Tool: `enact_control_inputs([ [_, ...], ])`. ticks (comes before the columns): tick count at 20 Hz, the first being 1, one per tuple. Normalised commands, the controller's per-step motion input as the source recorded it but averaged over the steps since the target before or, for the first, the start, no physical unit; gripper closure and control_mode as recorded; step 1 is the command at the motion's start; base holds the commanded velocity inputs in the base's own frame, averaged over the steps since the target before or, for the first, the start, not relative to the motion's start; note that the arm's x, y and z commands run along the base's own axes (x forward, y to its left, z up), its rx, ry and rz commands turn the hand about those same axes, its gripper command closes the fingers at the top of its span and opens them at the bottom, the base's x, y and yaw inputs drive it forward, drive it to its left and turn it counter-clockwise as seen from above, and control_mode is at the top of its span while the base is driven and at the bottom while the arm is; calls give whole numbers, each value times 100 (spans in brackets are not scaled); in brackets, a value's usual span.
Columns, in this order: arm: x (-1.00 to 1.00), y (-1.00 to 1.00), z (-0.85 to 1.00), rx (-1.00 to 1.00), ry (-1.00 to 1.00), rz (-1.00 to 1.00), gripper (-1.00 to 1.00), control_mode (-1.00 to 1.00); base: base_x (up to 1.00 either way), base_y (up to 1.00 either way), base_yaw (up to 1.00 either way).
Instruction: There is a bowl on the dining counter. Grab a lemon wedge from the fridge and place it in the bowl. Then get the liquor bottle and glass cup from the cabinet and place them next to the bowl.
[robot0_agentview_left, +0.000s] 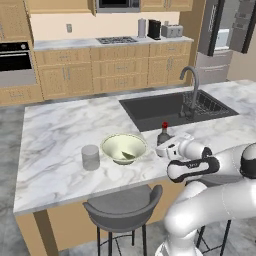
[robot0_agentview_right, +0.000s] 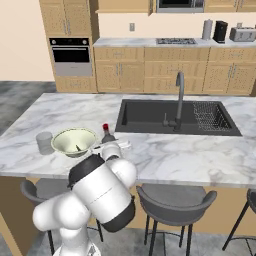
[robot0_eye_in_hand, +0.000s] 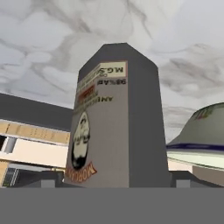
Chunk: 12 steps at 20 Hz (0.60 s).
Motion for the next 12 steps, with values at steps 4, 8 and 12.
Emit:
enact_control_inputs([
  [4, 0, 4, -11, -1, -1, 0, 100, -100, 0, 0, 0],
  [8, 0, 10, -3, 0, 0, 1, 100, -100, 0, 0, 0],
  [12, 0, 5, -11, 0, 0, 2, 100, -100, 0, 0, 0],
])
